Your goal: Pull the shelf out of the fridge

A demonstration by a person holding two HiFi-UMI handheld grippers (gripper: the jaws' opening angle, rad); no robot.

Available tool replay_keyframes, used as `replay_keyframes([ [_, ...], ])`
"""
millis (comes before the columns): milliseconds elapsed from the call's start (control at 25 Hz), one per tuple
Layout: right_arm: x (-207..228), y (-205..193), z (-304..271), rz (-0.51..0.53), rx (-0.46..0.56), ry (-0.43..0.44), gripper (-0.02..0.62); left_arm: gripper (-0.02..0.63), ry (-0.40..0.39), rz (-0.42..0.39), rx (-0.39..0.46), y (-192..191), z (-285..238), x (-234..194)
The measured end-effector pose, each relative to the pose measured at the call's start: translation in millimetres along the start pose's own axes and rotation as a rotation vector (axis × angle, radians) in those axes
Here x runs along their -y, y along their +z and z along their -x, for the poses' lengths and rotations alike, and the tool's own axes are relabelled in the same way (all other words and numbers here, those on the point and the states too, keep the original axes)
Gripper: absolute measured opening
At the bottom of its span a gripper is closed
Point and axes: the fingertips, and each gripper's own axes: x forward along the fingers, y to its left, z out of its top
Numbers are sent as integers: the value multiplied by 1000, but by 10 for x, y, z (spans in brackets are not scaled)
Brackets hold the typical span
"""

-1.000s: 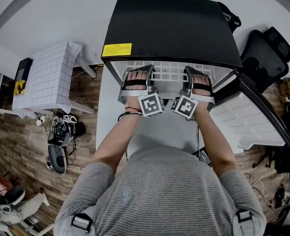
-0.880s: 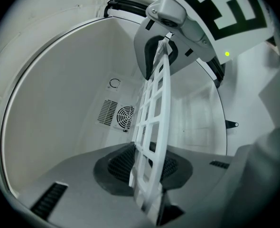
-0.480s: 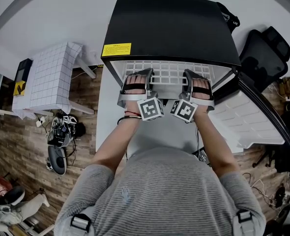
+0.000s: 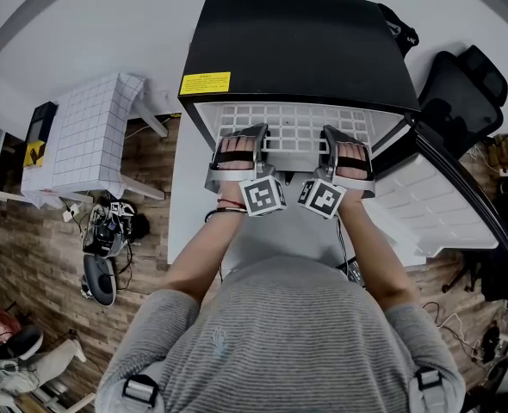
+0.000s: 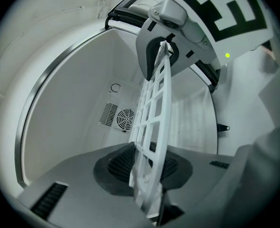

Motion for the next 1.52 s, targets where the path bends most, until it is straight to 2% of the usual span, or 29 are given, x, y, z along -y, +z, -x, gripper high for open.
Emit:
replay_keyframes([
  [1520,-68,5,439,-46,19,-11,49,94,-4,14,-8,34,431,107],
])
